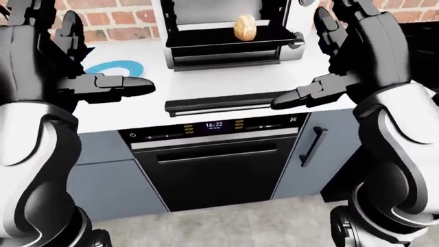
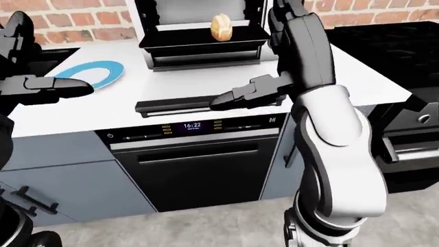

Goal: Pick the bread from the tray and place it on the plate on the counter.

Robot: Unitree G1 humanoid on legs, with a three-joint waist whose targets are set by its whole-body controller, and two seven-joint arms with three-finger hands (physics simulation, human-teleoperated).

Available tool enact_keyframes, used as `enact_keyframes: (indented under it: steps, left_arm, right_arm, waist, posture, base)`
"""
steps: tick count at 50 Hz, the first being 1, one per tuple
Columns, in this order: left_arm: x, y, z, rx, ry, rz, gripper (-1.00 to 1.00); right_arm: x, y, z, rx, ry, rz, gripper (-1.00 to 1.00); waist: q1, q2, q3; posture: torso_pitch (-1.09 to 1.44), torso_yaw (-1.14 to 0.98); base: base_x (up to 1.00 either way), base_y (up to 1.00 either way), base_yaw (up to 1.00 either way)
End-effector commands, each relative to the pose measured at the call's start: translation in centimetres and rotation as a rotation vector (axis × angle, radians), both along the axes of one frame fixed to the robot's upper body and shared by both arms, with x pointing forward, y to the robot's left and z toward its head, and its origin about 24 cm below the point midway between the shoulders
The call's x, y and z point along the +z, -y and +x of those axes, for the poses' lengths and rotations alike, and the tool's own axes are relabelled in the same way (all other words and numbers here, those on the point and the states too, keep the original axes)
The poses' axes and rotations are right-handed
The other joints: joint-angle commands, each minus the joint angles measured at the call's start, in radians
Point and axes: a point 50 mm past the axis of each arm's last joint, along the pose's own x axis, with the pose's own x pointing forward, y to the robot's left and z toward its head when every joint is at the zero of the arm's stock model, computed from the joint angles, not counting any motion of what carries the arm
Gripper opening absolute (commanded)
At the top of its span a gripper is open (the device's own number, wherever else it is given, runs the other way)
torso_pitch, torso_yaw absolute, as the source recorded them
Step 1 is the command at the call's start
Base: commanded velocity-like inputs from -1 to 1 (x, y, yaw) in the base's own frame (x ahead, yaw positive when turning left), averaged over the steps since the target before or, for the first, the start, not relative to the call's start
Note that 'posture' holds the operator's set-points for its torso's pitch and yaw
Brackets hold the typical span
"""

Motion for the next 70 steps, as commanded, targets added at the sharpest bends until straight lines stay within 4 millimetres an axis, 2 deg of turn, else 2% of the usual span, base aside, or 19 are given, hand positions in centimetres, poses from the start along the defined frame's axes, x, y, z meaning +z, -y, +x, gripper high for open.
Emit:
enact_keyframes:
  steps: [1, 7, 10, 11, 12, 16, 22, 25, 26, 33, 38, 40, 44, 55, 60, 64, 66, 67, 70]
  left_arm:
    - [1.61, 0.37, -0.86, -0.016, 0.096, 0.016, 1.00]
    - [1.13, 0.19, -0.70, -0.002, 0.093, 0.012, 1.00]
    - [0.91, 0.38, -0.62, -0.009, 0.088, 0.010, 1.00]
    - [0.98, 0.35, -0.64, -0.008, 0.090, 0.007, 1.00]
    - [0.99, 0.30, -0.64, -0.008, 0.091, 0.005, 1.00]
    - [0.71, 0.42, -0.64, -0.010, 0.085, 0.007, 1.00]
    - [0.66, 0.47, -0.68, -0.012, 0.086, 0.007, 1.00]
    - [0.77, 0.36, -0.77, -0.009, 0.089, 0.007, 1.00]
    - [0.80, 0.33, -0.83, -0.008, 0.091, 0.009, 1.00]
    - [0.81, 0.34, -0.94, -0.006, 0.092, 0.015, 1.00]
    - [1.02, 0.36, -0.89, -0.006, 0.097, 0.022, 1.00]
    - [1.09, 0.37, -0.91, -0.006, 0.097, 0.022, 1.00]
    - [1.25, 0.39, -0.86, -0.007, 0.099, 0.023, 1.00]
    - [1.17, 0.37, -0.98, -0.009, 0.098, 0.025, 1.00]
    - [1.25, 0.40, -1.07, -0.009, 0.101, 0.024, 1.00]
    - [1.30, 0.35, -1.11, -0.006, 0.102, 0.027, 1.00]
    - [1.28, 0.33, -1.13, -0.005, 0.102, 0.026, 1.00]
    - [1.27, 0.33, -1.16, -0.004, 0.101, 0.026, 1.00]
    - [1.24, 0.36, -1.17, -0.005, 0.101, 0.026, 1.00]
  right_arm:
    - [1.72, 0.61, -0.94, -0.040, 0.108, 0.005, 1.00]
    - [2.09, 0.81, -1.23, -0.062, 0.124, -0.001, 1.00]
    - [2.10, 0.67, -1.27, -0.059, 0.124, -0.016, 1.00]
    - [2.23, 0.61, -1.40, -0.052, 0.136, -0.010, 1.00]
    - [2.23, 0.67, -1.35, -0.060, 0.144, -0.012, 1.00]
    - [1.93, 0.88, -1.33, -0.068, 0.140, -0.009, 1.00]
    - [1.98, 0.86, -1.49, -0.062, 0.142, -0.007, 1.00]
    - [2.17, 0.97, -1.65, -0.067, 0.148, -0.008, 1.00]
    - [2.20, 0.95, -1.64, -0.065, 0.150, -0.006, 1.00]
    - [2.06, 0.97, -1.71, -0.061, 0.148, -0.002, 1.00]
    - [2.18, 0.96, -1.71, -0.058, 0.150, -0.002, 1.00]
    - [2.16, 0.92, -1.68, -0.056, 0.148, -0.004, 1.00]
    - [2.24, 0.81, -1.65, -0.051, 0.150, -0.008, 1.00]
    - [1.95, 0.68, -1.44, -0.041, 0.145, -0.005, 1.00]
    - [1.78, 0.58, -1.31, -0.038, 0.142, -0.003, 1.00]
    - [1.68, 0.41, -1.24, -0.027, 0.146, -0.003, 1.00]
    - [1.69, 0.32, -1.19, -0.022, 0.147, -0.004, 1.00]
    - [1.66, 0.32, -1.15, -0.021, 0.146, -0.003, 1.00]
    - [1.62, 0.34, -1.17, -0.022, 0.146, -0.004, 1.00]
  waist:
    - [-0.007, 0.005, -0.036]
    - [0.003, -0.049, -0.002]
    - [0.015, -0.111, -0.013]
    - [0.016, -0.077, -0.010]
    - [0.010, -0.078, -0.043]
    - [-0.005, -0.103, -0.057]
    - [-0.007, -0.050, -0.031]
    - [-0.013, 0.044, -0.052]
    - [-0.008, 0.003, -0.047]
    - [-0.012, -0.044, -0.036]
    - [-0.004, -0.119, -0.047]
    - [-0.007, -0.107, -0.015]
    - [-0.014, -0.041, -0.030]
    - [-0.011, -0.080, -0.021]
    - [-0.009, -0.082, -0.041]
    - [-0.018, -0.034, -0.022]
    - [-0.025, 0.039, -0.033]
    - [-0.016, 0.002, -0.018]
    - [-0.014, -0.005, -0.009]
  posture:
    - [0.00, 0.00]
    - [0.00, 0.00]
    - [0.00, 0.00]
    - [0.00, 0.00]
    - [0.00, 0.00]
    - [0.00, 0.00]
    - [0.00, 0.00]
    - [0.00, 0.00]
    - [0.00, 0.00]
    - [0.00, 0.00]
    - [0.00, 0.00]
    - [0.00, 0.00]
    - [0.00, 0.00]
    - [0.00, 0.00]
    - [0.00, 0.00]
    - [0.00, 0.00]
    - [0.00, 0.00]
    - [0.00, 0.00]
    - [0.00, 0.00]
  base:
    - [0.13, 0.00, 0.00]
    - [0.03, 0.00, 0.00]
    - [0.00, 0.00, 0.00]
    - [0.00, 0.00, 0.00]
    - [0.00, 0.17, 0.00]
    - [0.00, 0.17, 0.00]
    - [0.00, 0.18, 0.00]
    - [0.00, 0.17, 0.00]
    - [0.00, 0.18, 0.00]
    - [0.00, 0.17, 0.00]
    - [0.00, 0.17, 0.00]
    - [0.00, 0.09, 0.00]
    - [0.00, 0.02, 0.00]
    - [0.02, 0.11, 0.00]
    - [0.08, 0.22, 0.00]
    - [0.12, 0.22, 0.00]
    - [0.26, 0.21, 0.00]
    - [0.29, 0.22, 0.00]
    - [0.29, 0.21, 0.00]
